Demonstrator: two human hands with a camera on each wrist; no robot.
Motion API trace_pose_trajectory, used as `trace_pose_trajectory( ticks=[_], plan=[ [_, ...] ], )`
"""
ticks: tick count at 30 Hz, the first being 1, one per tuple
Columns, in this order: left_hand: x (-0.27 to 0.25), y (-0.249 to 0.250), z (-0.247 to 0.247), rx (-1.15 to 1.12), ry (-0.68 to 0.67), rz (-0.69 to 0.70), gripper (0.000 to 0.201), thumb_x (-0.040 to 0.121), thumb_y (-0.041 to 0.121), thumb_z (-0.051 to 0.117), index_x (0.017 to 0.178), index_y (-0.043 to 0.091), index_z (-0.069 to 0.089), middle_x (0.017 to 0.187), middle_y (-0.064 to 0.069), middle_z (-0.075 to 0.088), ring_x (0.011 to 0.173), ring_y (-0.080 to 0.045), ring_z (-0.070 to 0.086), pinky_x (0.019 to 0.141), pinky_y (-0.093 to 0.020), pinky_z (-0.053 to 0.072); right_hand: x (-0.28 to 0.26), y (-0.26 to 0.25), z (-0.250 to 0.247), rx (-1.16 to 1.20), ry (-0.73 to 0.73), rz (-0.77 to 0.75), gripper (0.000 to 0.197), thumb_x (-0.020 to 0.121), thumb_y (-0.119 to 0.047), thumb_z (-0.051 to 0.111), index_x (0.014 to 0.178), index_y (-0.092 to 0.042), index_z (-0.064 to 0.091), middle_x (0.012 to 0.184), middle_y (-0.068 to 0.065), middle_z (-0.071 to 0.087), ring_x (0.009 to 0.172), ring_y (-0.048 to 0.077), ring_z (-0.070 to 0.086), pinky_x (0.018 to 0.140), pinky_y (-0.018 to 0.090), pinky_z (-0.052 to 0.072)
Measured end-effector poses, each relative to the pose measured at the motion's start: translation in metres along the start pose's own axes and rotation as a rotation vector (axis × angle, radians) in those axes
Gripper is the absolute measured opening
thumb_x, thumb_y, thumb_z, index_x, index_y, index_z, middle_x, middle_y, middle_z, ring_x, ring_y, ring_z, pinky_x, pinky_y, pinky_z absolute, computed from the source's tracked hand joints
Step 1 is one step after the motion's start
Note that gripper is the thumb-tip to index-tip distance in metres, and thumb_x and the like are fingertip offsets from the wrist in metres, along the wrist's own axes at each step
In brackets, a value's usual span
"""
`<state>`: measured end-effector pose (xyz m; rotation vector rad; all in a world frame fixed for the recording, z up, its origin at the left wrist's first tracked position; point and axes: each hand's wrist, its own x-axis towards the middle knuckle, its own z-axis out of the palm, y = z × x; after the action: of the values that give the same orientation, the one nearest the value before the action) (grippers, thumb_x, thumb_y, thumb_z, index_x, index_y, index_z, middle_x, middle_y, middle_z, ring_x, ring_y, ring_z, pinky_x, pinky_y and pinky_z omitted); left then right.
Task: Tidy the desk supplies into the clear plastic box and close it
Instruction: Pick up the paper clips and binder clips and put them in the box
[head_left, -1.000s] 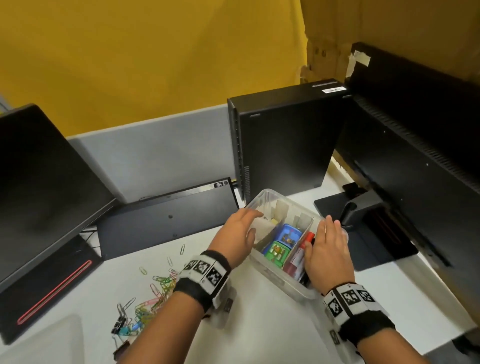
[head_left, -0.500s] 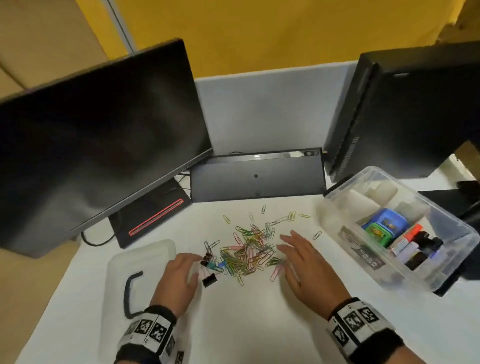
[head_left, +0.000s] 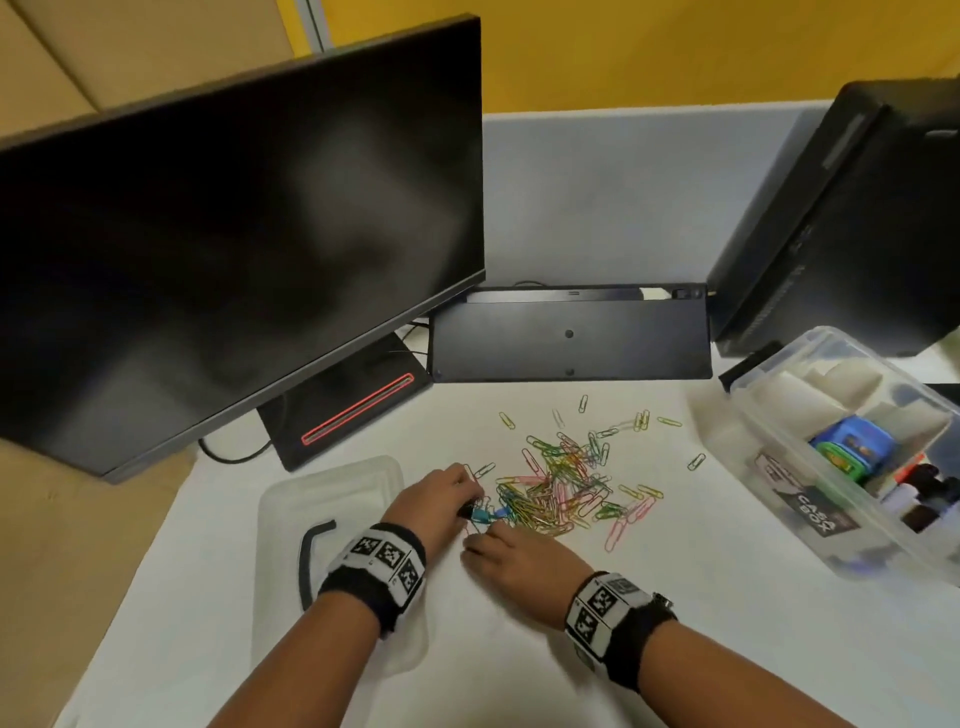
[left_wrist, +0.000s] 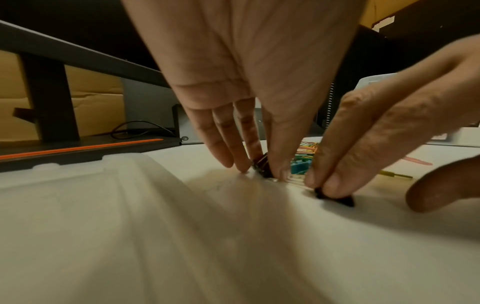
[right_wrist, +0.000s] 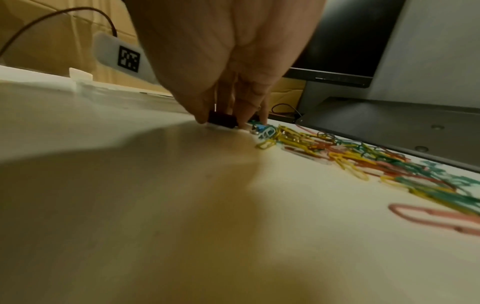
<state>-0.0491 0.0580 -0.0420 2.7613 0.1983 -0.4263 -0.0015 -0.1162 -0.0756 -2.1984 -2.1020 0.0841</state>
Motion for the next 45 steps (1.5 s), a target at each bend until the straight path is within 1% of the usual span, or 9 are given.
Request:
trace_pose_trajectory(
  ticks=[4,10,14,18,23,28,34,38,45],
  plan=[
    [0.0,-0.007,0.004,-0.004,0.029,-0.023,0.039,0.087,0.021,0.058,0.125,0.029,0.052,0.119,0.005,0.048,0.108,-0.017,0.051,0.084,-0.031,0.048,-0.01,0.003,0.001,-0.014,-0.026,0.005,0.022,0.077,-0.006,0.042,0.09,-0.013,0.059,0.1,0.003,0.059,0.084,0.021,0.054,0.065,0.03,0.052],
    [-0.017,-0.014,0.004,-0.304,0.158,-0.107,0.038,0.084,0.026,0.061,0.12,0.029,0.052,0.107,0.012,0.04,0.092,-0.006,0.052,0.089,-0.022,0.048,-0.021,-0.002,0.001,0.122,-0.009,0.165,0.042,0.06,-0.009,0.073,0.095,-0.014,0.051,0.097,0.002,0.056,0.089,0.018,0.042,0.056,0.023,0.047],
    [-0.023,-0.011,-0.001,-0.39,0.149,-0.152,0.026,0.08,0.015,0.06,0.103,0.024,0.05,0.106,0.009,0.039,0.086,-0.008,0.053,0.079,-0.019,0.046,-0.024,-0.002,0.005,0.222,-0.035,0.291,0.043,0.069,0.002,0.063,0.107,-0.011,0.047,0.106,0.005,0.046,0.093,0.023,0.044,0.059,0.032,0.049],
    [-0.021,0.002,-0.001,-0.455,0.086,-0.157,0.024,0.077,0.002,0.047,0.091,0.021,0.04,0.091,0.001,0.049,0.078,-0.017,0.052,0.071,-0.028,0.045,-0.026,0.0,0.007,0.176,-0.056,0.336,0.051,0.064,-0.002,0.069,0.109,-0.012,0.048,0.102,0.004,0.048,0.09,0.022,0.046,0.069,0.029,0.049],
    [-0.009,0.015,0.005,-0.397,0.032,-0.081,0.021,0.079,0.011,0.052,0.092,0.023,0.041,0.095,0.003,0.043,0.07,-0.009,0.041,0.065,-0.024,0.033,-0.029,0.004,0.009,0.051,-0.061,0.362,0.035,0.07,-0.004,0.059,0.104,-0.012,0.055,0.089,0.004,0.054,0.08,0.023,0.047,0.064,0.033,0.047],
    [-0.001,0.017,0.01,-0.216,0.033,-0.05,0.021,0.091,0.024,0.055,0.112,0.024,0.053,0.109,0.003,0.052,0.092,-0.016,0.052,0.081,-0.026,0.04,-0.039,0.016,0.012,0.002,-0.17,0.438,0.04,0.082,-0.004,0.036,0.12,-0.011,0.046,0.107,0.005,0.055,0.088,0.026,0.044,0.076,0.037,0.042],
    [-0.003,0.012,0.011,-0.179,0.029,-0.069,0.016,0.091,0.021,0.054,0.107,0.021,0.058,0.1,0.002,0.054,0.086,-0.016,0.051,0.073,-0.022,0.036,-0.042,0.019,-0.01,0.062,0.025,0.445,0.051,0.062,-0.007,0.066,0.111,-0.016,0.057,0.091,-0.002,0.062,0.079,0.017,0.047,0.064,0.026,0.048],
    [-0.009,0.007,0.012,-0.314,0.098,-0.118,0.01,0.09,0.023,0.056,0.1,0.022,0.058,0.084,0.009,0.044,0.072,-0.011,0.045,0.067,-0.021,0.033,-0.028,0.013,-0.013,0.109,0.01,0.371,0.058,0.065,-0.007,0.06,0.122,-0.017,0.053,0.095,-0.002,0.061,0.083,0.02,0.054,0.068,0.03,0.051],
    [-0.017,-0.004,0.007,-0.473,0.149,-0.186,0.012,0.094,0.023,0.049,0.105,0.019,0.051,0.107,0.002,0.048,0.087,-0.014,0.055,0.08,-0.025,0.045,-0.032,0.017,-0.015,0.061,-0.015,0.446,0.047,0.058,-0.01,0.069,0.105,-0.015,0.066,0.086,-0.003,0.065,0.076,0.017,0.057,0.063,0.025,0.05]
  ],
)
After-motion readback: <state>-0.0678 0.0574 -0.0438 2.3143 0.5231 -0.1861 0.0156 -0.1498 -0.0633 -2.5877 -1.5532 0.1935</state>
